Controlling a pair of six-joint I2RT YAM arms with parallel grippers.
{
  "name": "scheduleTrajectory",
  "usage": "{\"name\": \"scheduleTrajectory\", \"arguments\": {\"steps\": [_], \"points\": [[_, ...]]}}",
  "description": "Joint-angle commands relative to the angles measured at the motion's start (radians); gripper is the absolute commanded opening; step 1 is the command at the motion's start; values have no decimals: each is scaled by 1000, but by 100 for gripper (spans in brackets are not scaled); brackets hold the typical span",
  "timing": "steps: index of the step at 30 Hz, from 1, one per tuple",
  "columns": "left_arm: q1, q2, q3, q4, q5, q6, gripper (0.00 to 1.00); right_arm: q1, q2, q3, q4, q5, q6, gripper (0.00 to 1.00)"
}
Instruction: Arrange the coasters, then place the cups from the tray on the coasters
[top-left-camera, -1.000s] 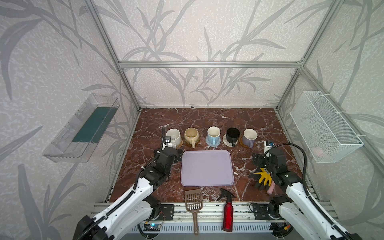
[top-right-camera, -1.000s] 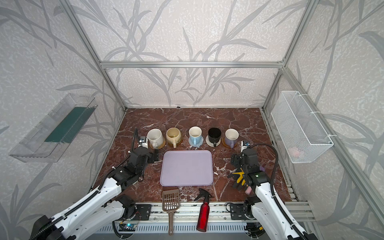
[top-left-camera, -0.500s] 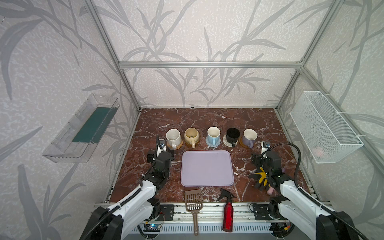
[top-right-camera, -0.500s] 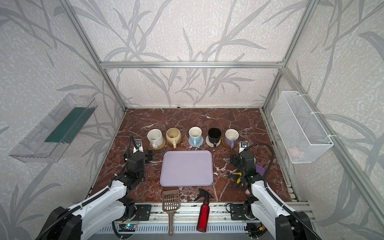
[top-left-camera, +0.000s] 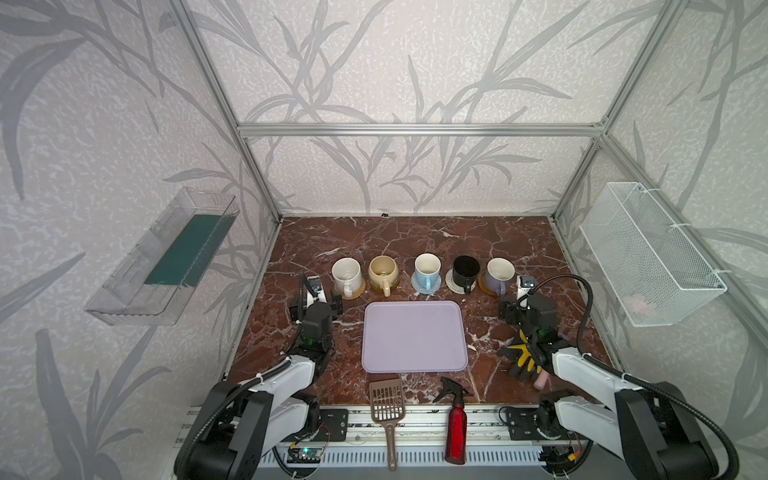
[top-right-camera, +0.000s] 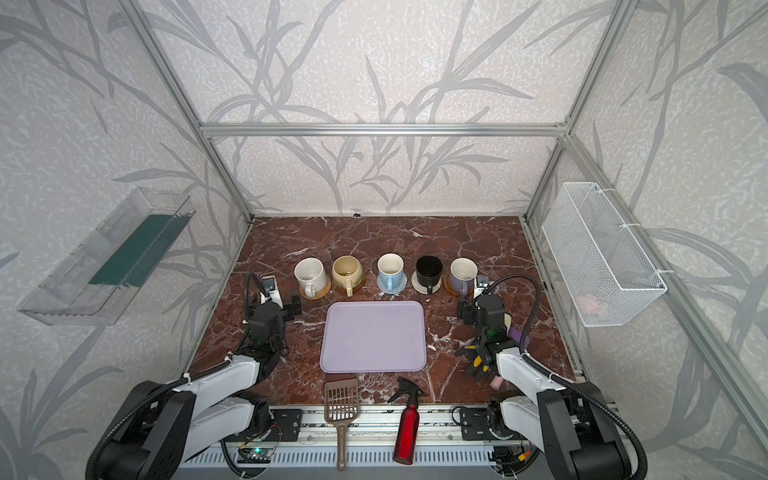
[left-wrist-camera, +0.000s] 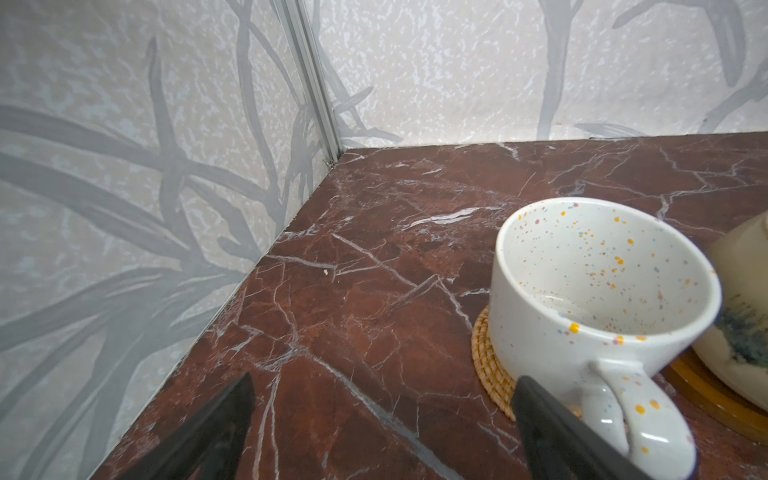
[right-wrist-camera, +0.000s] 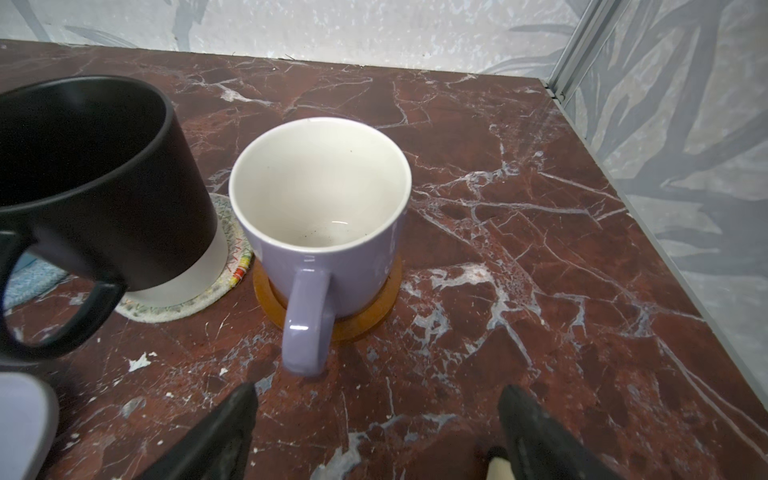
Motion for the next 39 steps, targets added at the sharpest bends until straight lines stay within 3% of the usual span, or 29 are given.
{"name": "scheduleTrajectory", "arguments": {"steps": [1,11,20,32,39], "points": [[29,68,-11,184,63,30,99,-6,56,49,112,10,-41,92],[120,226,36,304,211,10,99,-48,198,137,146,-63,-66,95],[139,451,82,459,246,34,99,-63,303,148,238,-77,-69,95],[213,411,201,158,330,-46,99,-69,380,147,333,-101,-74,100],[232,409,203,154,359,-57,99,-70,391,134,363,-118,-86,99]]}}
